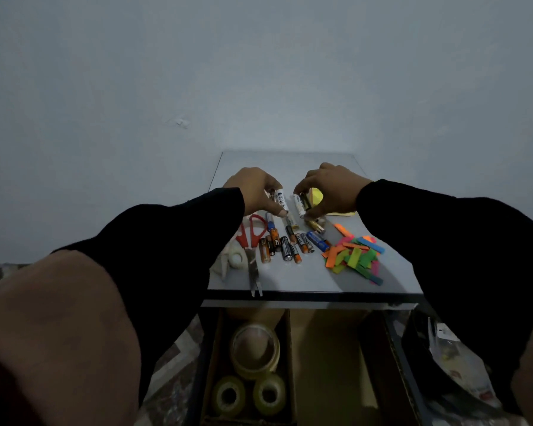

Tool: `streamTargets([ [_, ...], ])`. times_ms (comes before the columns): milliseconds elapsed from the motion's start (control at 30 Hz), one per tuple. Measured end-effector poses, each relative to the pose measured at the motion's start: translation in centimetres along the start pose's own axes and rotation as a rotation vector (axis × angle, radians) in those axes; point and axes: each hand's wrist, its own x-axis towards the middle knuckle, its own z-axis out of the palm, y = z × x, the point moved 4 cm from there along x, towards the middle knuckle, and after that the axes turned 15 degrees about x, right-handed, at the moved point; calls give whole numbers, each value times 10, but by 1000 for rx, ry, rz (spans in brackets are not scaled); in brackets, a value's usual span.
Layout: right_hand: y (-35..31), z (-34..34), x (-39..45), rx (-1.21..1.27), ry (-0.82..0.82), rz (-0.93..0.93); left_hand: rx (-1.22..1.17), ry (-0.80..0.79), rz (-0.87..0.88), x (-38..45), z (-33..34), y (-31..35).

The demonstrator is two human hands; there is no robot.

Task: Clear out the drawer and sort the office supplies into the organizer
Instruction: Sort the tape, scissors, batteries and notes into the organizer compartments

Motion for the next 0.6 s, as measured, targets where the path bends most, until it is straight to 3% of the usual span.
streamTargets([
  [333,-64,15,-98,-3,-50,-46,-70,-11,21,-132,6,17],
  [600,-115,79,-168,-9,-170,-50,-150,-162,-49,-232,71,23],
])
